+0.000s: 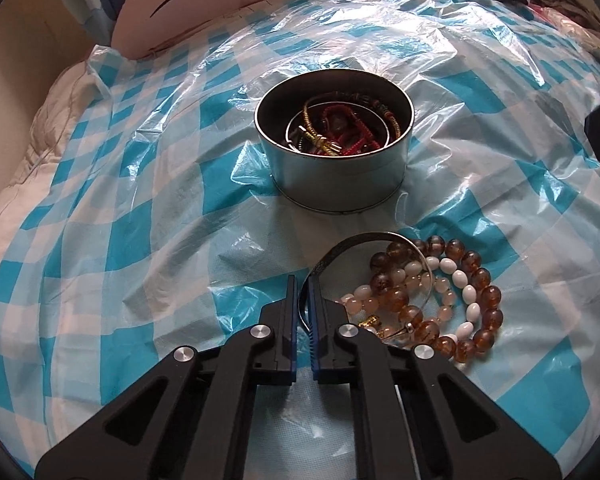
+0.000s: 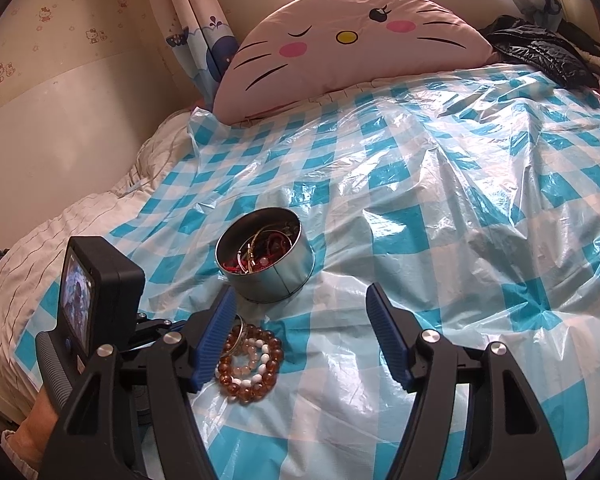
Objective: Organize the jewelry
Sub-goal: 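Grasp the silver bangle with the left tool while the right tool grasps the amber bead bracelet, then drop the bangle and amber bead bracelet into the silver tin with both tools, then grasp the white pearl bracelet with the left tool while the right tool grasps the white bead bracelet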
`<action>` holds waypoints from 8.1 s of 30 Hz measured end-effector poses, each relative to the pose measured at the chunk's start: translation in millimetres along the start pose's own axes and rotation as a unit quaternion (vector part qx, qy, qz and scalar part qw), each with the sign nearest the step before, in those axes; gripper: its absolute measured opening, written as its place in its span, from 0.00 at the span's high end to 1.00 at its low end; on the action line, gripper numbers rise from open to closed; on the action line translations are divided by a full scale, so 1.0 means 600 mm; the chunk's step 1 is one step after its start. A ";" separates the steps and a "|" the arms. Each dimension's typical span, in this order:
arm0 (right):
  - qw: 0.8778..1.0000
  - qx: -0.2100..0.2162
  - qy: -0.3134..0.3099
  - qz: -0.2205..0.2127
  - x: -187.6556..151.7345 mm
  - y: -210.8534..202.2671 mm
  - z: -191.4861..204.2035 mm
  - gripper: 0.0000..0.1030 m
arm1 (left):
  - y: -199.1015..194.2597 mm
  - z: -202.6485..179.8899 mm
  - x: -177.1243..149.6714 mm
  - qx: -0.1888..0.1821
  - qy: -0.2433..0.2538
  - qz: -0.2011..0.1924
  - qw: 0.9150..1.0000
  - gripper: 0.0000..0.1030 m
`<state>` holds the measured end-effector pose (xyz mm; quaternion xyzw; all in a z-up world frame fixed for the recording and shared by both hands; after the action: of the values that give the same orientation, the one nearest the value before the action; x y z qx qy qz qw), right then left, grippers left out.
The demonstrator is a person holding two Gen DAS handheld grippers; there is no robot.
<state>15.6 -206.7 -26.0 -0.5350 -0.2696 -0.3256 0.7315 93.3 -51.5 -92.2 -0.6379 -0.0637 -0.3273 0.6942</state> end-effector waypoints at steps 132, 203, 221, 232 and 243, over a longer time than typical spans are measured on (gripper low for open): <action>0.977 0.198 0.078 -0.024 0.013 0.009 -0.005 0.88 | -0.113 0.047 -0.009 -0.058 -0.121 -0.124 0.983 0.97; 0.932 0.319 0.171 0.021 0.096 0.181 -0.026 0.65 | -0.054 0.052 -0.011 -0.082 -0.148 -0.037 0.985 0.52; 0.968 0.160 0.190 0.029 0.029 0.074 -0.096 0.59 | -0.032 0.003 -0.022 -0.114 -0.078 -0.002 0.990 0.61; 0.982 0.123 0.128 0.066 0.010 0.082 -0.058 0.59 | -0.029 0.000 -0.024 -0.137 -0.081 0.004 0.987 0.93; 0.991 0.068 0.047 0.102 -0.005 0.092 -0.026 0.59 | -0.062 0.063 -0.019 -0.158 -0.162 -0.045 0.973 0.93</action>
<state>56.5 -208.9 -66.2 -0.4929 -0.2002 -0.2548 0.8075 77.0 -10.9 -59.8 -0.7802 -0.1517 -0.2567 0.5499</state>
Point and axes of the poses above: each gripper's, at about its wrist camera, not at the fingertips, and y roughly the way its jaws point, z to its left, x to its top, the point moved 2 cm from there along y, roughly the way its jaws point, and after that the axes turned 6 degrees about -y, right-handed, at the moved point
